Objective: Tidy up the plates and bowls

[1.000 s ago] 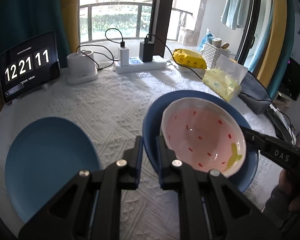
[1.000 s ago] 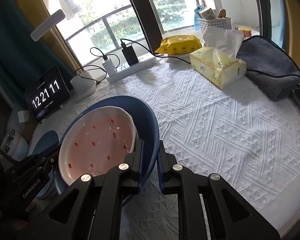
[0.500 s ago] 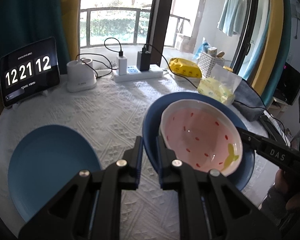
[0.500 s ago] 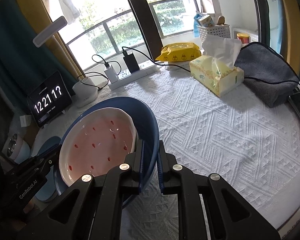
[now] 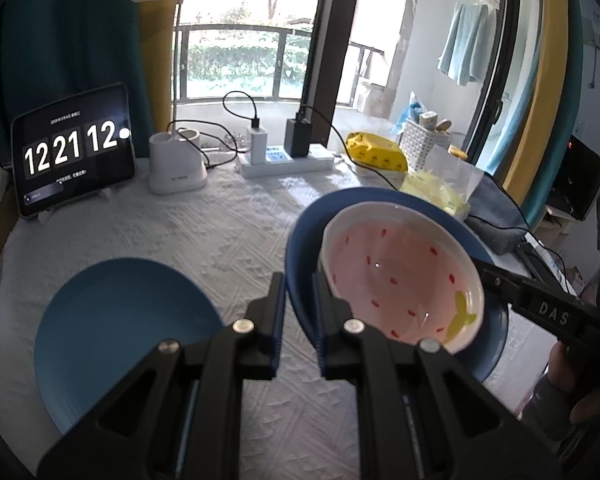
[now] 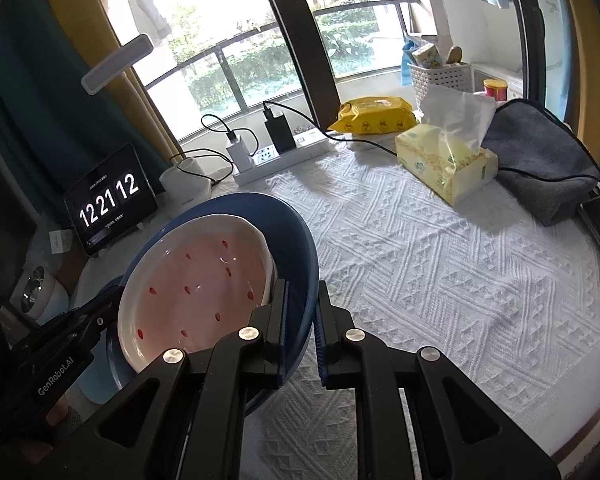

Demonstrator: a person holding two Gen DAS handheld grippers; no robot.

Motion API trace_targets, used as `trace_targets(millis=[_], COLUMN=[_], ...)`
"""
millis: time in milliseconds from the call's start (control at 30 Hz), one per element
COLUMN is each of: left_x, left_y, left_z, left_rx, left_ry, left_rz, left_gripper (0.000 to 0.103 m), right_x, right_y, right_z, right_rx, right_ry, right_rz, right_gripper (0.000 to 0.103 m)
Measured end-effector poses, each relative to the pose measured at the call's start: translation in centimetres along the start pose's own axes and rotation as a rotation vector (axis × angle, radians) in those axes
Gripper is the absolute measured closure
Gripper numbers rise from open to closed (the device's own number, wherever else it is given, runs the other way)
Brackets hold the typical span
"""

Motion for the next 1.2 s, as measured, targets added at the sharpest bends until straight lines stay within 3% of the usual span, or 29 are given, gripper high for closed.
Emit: trace_targets(millis=[1200], left_x=[8.0], left_y=[-0.1], left_z=[-4.7], left_rx=[-0.058], left_ry=[0.034], left_rz=[-0.099], left_gripper=[0.091], right_x=[9.3], right_y=[0.7], right_z=[0.5], right_rx=[-0.005], right_ry=[0.036], right_rz=[-0.096], right_gripper=[0.088])
Point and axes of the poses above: each gripper's, at about its wrist camera, not at the fingertips, and z roughly the way its jaws point, x to its left, y to its top, the point moved 4 cm from there along z, roughly the way its jaws point, and after that the axes turned 4 degrees about x, right-handed, at the moved point
